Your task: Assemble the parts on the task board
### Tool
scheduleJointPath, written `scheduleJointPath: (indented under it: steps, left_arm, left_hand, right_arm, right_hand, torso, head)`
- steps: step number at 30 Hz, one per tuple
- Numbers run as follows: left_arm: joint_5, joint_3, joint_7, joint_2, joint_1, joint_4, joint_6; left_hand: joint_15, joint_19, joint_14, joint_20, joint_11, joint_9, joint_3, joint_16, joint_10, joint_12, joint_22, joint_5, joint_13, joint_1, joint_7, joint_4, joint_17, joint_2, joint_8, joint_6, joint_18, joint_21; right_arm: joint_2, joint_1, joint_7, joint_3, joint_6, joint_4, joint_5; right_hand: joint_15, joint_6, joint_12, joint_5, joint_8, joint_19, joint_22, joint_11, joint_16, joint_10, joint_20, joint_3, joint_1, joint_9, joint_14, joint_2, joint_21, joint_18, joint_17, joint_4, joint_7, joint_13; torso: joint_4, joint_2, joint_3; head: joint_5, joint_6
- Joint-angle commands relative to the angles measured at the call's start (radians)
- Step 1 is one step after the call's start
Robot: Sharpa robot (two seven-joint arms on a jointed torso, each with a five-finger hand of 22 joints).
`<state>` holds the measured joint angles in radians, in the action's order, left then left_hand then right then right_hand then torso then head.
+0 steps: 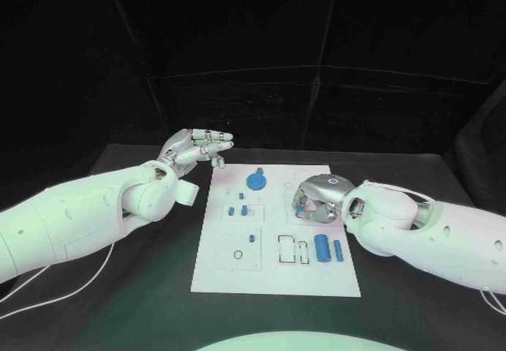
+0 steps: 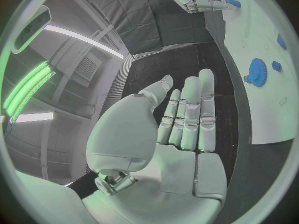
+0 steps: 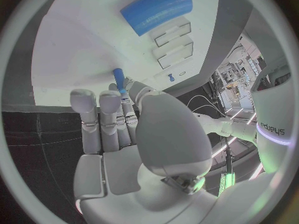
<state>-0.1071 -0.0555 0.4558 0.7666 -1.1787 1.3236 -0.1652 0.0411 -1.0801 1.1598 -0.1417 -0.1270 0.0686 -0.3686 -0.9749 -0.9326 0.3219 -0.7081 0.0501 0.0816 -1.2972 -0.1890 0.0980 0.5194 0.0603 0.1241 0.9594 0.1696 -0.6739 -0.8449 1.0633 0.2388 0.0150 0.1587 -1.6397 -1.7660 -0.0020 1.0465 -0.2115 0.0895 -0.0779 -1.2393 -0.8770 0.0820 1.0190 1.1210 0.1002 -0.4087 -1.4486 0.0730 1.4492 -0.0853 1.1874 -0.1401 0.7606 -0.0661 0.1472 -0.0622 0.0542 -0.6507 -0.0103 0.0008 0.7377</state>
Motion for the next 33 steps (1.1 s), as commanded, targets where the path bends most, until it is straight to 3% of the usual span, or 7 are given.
scheduleJointPath:
  steps: [1, 10, 23, 27, 33]
  left_arm:
    - [0.004, 0.001, 0.002, -0.001, -0.001, 0.0, 0.012]
    - [0.004, 0.001, 0.0, 0.0, -0.001, 0.0, 0.012]
    - [0.004, 0.001, -0.001, 0.001, 0.001, -0.002, 0.011]
    - [0.004, 0.001, 0.0, 0.001, 0.001, -0.002, 0.011]
    - [0.004, 0.001, 0.0, 0.0, 0.002, -0.002, 0.011]
  left_hand:
    - [0.002, 0.007, -0.006, -0.001, -0.002, -0.001, 0.007, 0.006, 0.007, 0.004, 0.001, -0.002, -0.002, -0.002, -0.001, -0.001, -0.001, -0.008, 0.004, -0.007, 0.013, 0.004]
    - [0.002, 0.007, -0.006, -0.001, -0.002, -0.001, 0.007, 0.006, 0.007, 0.004, 0.001, -0.002, -0.002, -0.002, -0.001, -0.001, -0.001, -0.008, 0.004, -0.007, 0.013, 0.004]
    - [0.002, 0.007, -0.007, -0.001, -0.003, -0.001, 0.008, 0.007, 0.009, 0.006, 0.002, -0.002, -0.002, -0.002, -0.002, -0.002, -0.003, -0.009, 0.005, -0.008, 0.013, 0.006]
    - [0.002, 0.007, -0.007, -0.001, -0.003, -0.001, 0.008, 0.007, 0.009, 0.006, 0.002, -0.002, -0.002, -0.002, -0.002, -0.002, -0.003, -0.009, 0.005, -0.008, 0.013, 0.006]
    - [0.002, 0.007, -0.007, -0.001, -0.003, -0.001, 0.008, 0.007, 0.009, 0.006, 0.002, -0.002, -0.002, -0.002, -0.002, -0.002, -0.003, -0.009, 0.005, -0.008, 0.013, 0.006]
  right_arm:
    - [0.003, 0.002, 0.009, 0.001, 0.012, 0.003, -0.014]
    - [-0.003, 0.001, 0.008, 0.001, 0.064, -0.008, -0.026]
    - [-0.053, 0.002, -0.017, 0.003, 0.238, -0.103, 0.049]
    - [-0.064, 0.002, -0.008, 0.007, 0.256, -0.14, 0.069]
    - [-0.046, 0.002, -0.023, 0.008, 0.242, -0.172, 0.115]
  right_hand:
    - [-0.002, 0.013, 0.008, -0.013, -0.008, -0.011, -0.013, -0.003, 0.008, 0.014, -0.003, -0.018, -0.004, 0.002, 0.007, -0.007, 0.009, 0.011, 0.009, 0.003, -0.002, -0.002]
    - [-0.006, 0.029, 0.017, -0.029, -0.011, -0.028, -0.049, -0.006, 0.027, 0.037, -0.005, -0.058, -0.015, 0.002, 0.012, -0.009, 0.033, 0.017, 0.031, 0.021, -0.002, -0.003]
    - [-0.006, 0.033, 0.029, -0.019, -0.008, -0.035, -0.065, -0.005, 0.032, 0.046, -0.004, -0.07, -0.001, 0.001, 0.011, -0.028, 0.045, 0.02, 0.035, 0.026, 0.001, -0.003]
    - [-0.007, 0.035, 0.031, -0.015, -0.008, -0.038, -0.073, -0.005, 0.035, 0.049, -0.004, -0.073, 0.001, 0.001, 0.012, -0.03, 0.05, 0.021, 0.039, 0.027, 0.002, -0.003]
    - [-0.007, 0.036, 0.033, -0.011, -0.008, -0.041, -0.079, -0.005, 0.037, 0.05, -0.004, -0.077, 0.0, 0.001, 0.011, -0.031, 0.054, 0.022, 0.041, 0.029, 0.002, -0.003]
  torso:
    - [0.0002, 0.0, -0.0003]
    - [-0.0007, 0.001, 0.0006]
    - [0.0006, 0.001, 0.0001]
    - [0.0013, 0.0, -0.0003]
    - [-0.001, 0.0, -0.0012]
  head:
    - [0.0, 0.0]
    - [0.0, 0.0]
    - [-0.001, -0.007]
    - [0.002, -0.005]
    - [0.006, -0.001]
